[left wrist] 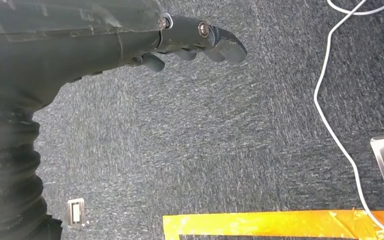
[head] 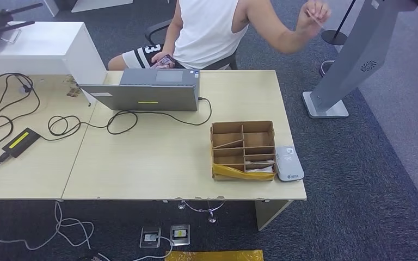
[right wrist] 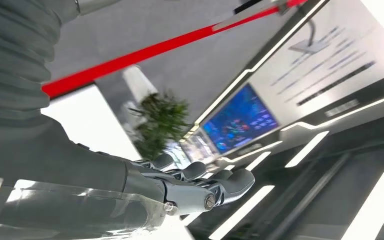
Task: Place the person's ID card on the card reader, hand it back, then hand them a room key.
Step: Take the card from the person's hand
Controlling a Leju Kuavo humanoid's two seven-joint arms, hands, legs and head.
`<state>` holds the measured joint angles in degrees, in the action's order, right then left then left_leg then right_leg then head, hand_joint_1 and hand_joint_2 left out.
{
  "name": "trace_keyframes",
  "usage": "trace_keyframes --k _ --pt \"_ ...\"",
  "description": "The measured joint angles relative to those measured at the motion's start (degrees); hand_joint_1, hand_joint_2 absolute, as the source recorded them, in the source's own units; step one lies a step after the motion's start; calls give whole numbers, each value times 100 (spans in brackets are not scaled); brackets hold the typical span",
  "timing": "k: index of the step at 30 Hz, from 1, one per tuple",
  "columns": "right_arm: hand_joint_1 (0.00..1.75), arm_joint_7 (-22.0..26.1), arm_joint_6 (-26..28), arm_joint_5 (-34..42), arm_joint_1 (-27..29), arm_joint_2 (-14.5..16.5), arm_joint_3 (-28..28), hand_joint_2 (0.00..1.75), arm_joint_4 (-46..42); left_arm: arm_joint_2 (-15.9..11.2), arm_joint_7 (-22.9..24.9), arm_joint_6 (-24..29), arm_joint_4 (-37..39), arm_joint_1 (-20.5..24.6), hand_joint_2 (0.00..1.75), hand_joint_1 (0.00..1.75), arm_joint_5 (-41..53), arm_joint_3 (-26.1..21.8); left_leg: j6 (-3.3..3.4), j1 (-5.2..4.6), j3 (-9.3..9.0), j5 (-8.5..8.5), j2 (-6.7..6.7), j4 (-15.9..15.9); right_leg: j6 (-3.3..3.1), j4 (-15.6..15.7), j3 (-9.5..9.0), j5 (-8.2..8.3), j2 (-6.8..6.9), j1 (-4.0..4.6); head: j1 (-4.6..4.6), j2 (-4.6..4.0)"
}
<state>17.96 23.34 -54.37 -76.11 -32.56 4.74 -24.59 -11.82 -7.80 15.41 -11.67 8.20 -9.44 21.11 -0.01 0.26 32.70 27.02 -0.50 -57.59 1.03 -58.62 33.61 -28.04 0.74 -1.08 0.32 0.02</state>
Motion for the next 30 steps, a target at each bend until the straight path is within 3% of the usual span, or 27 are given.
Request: trace_keyframes --k 6,15,22,30 --pt "0 -27 36 -76 0 479 -1363 175 -224 -1 0 -45 2 4 175 0 2 32 -3 2 1 -3 -14 -1 -1 -1 2 0 11 2 1 0" --pt "0 -103 82 -390 -2 1150 -2602 175 -267 -43 -18 -158 4 -12 175 0 51 105 -4 4 4 -2 -20 0 -2 0 5 -1 16 4 1 0" --pt "0 -191 80 -498 3 1530 -3147 175 -205 -66 -59 -176 4 -21 175 0 54 147 -4 6 6 -3 -23 0 -2 1 6 -1 15 6 2 0" --pt "0 -186 66 -411 14 1738 -3402 175 -108 -67 -59 -197 4 -25 175 0 45 196 -4 6 8 -2 -23 -1 -2 6 7 -1 16 6 2 0"
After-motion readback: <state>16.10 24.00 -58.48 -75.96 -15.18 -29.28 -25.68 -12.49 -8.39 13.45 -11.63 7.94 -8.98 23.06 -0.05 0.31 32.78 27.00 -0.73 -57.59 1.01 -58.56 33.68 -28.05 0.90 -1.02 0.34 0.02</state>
